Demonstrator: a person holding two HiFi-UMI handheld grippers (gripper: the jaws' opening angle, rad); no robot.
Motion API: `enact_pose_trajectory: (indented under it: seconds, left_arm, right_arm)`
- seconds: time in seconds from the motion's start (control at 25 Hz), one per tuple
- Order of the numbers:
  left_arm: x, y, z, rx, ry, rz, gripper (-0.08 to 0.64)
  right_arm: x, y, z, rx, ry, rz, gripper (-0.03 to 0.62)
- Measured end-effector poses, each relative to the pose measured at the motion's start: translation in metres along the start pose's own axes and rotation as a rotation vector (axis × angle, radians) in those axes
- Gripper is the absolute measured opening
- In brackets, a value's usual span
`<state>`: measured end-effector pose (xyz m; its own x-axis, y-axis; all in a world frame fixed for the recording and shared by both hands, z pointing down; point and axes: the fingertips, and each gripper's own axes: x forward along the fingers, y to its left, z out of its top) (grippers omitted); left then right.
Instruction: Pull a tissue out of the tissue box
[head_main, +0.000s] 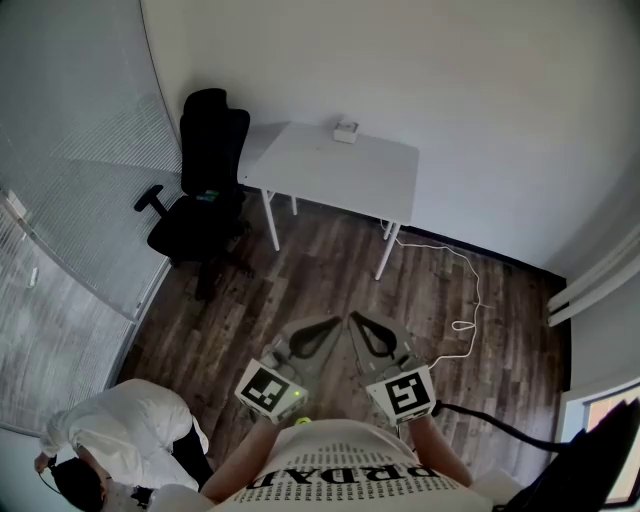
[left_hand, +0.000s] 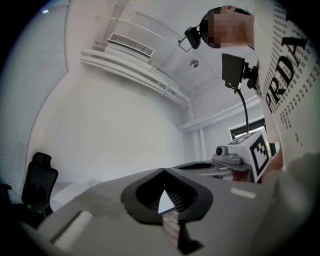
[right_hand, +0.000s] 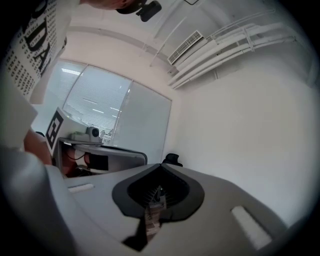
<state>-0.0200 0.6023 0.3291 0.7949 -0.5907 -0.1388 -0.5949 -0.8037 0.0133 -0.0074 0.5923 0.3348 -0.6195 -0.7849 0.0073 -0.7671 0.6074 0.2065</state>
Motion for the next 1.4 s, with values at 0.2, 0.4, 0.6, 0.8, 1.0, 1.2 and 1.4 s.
enact_pose_trajectory:
  seconds: [0.2, 0.4, 0.6, 0.8, 1.0, 1.2, 1.4]
  left_arm:
    - [-0.012, 0.011, -0.001, -0.016, 0.0, -0.006, 0.0]
    - [-0.022, 0.019, 0.0, -0.019, -0.002, -0.018, 0.0]
    - [-0.04, 0.028, -0.001, -0.02, -0.005, -0.036, 0.0]
    - [-0.054, 0.033, 0.004, -0.013, -0.018, -0.056, 0.001]
    - [-0.059, 0.035, 0.005, -0.023, -0.023, -0.07, 0.0]
    - [-0.052, 0.05, 0.002, -0.031, -0.019, -0.053, 0.001]
    - [-0.031, 0.067, -0.011, -0.028, 0.0, -0.013, 0.0]
  right_arm:
    - [0.012, 0.013, -0.002, 0.008, 0.016, 0.009, 0.008]
    - [0.021, 0.024, -0.004, 0.005, 0.038, 0.002, 0.008]
    - [0.03, 0.041, -0.001, 0.007, 0.032, -0.016, 0.025]
    - [0.034, 0.052, 0.002, 0.007, 0.032, -0.041, 0.04]
    - [0.035, 0.054, 0.0, 0.007, 0.048, -0.061, 0.048]
    - [0.049, 0.044, -0.007, 0.004, 0.066, -0.052, 0.048]
    - [0.062, 0.018, -0.022, 0.016, 0.076, -0.033, 0.048]
